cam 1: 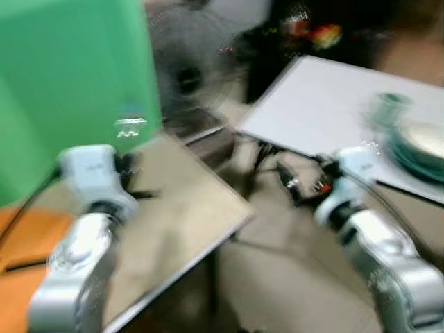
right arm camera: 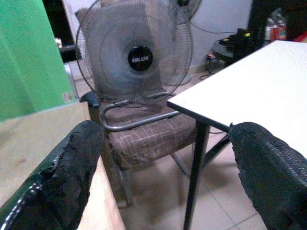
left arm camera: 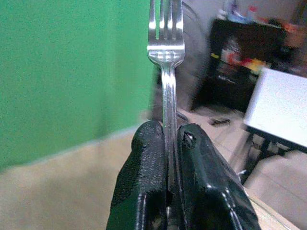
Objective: Setting the table
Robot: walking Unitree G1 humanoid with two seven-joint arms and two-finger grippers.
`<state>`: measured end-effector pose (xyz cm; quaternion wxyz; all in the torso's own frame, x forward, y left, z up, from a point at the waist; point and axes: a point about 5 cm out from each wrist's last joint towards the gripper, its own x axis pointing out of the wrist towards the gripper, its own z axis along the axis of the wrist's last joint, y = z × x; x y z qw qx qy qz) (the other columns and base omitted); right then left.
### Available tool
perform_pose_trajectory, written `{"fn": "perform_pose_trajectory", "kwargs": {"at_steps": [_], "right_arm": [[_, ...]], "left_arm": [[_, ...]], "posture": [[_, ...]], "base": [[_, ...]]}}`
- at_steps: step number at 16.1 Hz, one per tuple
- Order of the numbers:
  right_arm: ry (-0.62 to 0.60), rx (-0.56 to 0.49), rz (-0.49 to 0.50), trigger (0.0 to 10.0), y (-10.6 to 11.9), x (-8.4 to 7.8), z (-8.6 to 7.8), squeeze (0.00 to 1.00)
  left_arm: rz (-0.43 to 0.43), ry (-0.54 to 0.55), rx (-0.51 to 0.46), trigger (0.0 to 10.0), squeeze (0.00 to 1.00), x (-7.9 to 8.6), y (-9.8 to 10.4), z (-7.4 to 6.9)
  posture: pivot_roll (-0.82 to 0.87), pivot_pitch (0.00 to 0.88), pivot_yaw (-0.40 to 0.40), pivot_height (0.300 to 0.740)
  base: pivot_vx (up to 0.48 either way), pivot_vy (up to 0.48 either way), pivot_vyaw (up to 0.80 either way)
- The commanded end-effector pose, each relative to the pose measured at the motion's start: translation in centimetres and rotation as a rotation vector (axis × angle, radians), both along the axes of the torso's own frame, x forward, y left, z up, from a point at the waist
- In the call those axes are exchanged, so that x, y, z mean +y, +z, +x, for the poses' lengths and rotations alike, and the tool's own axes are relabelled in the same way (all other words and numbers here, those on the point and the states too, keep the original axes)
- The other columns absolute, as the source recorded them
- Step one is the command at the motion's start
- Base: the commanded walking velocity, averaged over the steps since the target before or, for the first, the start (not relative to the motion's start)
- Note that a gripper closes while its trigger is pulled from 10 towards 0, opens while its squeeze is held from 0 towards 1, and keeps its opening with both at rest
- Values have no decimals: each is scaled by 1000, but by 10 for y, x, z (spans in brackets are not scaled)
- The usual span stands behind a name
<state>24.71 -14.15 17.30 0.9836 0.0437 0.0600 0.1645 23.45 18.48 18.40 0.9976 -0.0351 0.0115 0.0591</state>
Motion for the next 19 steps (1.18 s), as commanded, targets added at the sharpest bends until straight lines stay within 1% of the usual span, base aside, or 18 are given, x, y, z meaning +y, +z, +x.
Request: {"fn": "perform_pose_trajectory", "kwargs": {"at_steps": [1,2,3,5,6,8,9,13,19], "right_arm": [[-21,-8,-14,10000,2,-5,1,0],[-21,-5,-14,10000,2,-5,1,0],[-24,-2,-17,10000,1,-5,1,0],[-43,3,-32,10000,0,-7,1,0],[-59,7,-42,10000,-1,-8,1,0],[-97,15,-73,10000,-3,-12,2,0],[-108,30,-95,10000,-6,-14,4,0],[-105,13,-121,10000,-4,-14,6,0],[-106,-3,-134,10000,-3,-14,5,0]], "left_arm": [[-4,32,-17,10000,0,-2,0,2],[6,61,-20,10000,0,-3,0,3],[58,50,10,10000,0,-5,-1,5],[134,-61,60,10000,0,-11,-4,4],[112,-101,56,10000,0,-12,-6,2],[122,-95,38,10000,0,-11,-5,1],[135,-79,49,10000,0,-11,-6,2],[133,-76,53,10000,0,-12,-5,4],[133,-83,52,10000,0,-13,-4,7]], "posture": [[-5,0,30,740],[-6,0,31,740],[-8,0,37,740],[-14,0,43,740],[-16,0,45,740],[-18,0,46,740],[-18,1,47,740],[-18,4,46,740],[-25,7,52,740]], "base": [[0,0,-800],[0,0,-800],[0,0,-800],[0,0,-800],[0,0,-800],[0,0,-569],[0,-292,0],[0,-472,0],[0,-480,0]]}}
